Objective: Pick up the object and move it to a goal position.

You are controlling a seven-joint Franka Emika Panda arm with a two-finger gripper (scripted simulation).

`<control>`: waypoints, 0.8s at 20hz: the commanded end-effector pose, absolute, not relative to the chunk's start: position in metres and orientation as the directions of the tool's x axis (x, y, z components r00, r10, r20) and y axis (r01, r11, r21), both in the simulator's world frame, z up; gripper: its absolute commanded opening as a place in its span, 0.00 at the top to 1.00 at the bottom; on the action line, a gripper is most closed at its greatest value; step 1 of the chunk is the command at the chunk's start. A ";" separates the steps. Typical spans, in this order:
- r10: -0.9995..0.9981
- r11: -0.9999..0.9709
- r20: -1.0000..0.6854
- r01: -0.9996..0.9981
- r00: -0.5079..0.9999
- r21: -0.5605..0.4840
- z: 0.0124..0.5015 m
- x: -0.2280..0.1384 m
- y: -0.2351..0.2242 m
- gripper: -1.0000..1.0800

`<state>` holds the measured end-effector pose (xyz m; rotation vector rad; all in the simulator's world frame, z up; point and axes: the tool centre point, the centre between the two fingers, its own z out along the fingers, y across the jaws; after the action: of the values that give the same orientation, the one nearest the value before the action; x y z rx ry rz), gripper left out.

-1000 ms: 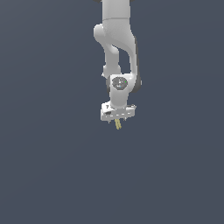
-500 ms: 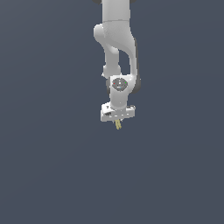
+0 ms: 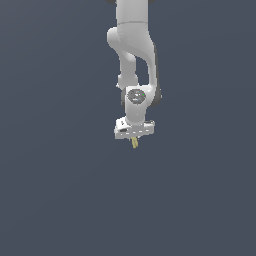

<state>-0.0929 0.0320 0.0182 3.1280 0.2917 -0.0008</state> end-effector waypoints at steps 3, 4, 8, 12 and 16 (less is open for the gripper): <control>0.185 -0.983 0.000 0.185 0.983 0.000 0.028 -0.082 0.029 1.00; 0.185 -0.983 0.000 0.185 0.983 0.000 0.031 -0.078 0.028 1.00; 0.185 -0.983 0.000 0.185 0.983 0.000 0.047 -0.060 0.022 1.00; 0.185 -0.983 0.000 0.185 0.983 -0.001 0.067 -0.038 0.015 1.00; 0.185 -0.983 0.000 0.185 0.983 -0.001 0.090 -0.012 0.008 1.00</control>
<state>-0.0214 0.0107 0.0806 3.1287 0.2914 0.0007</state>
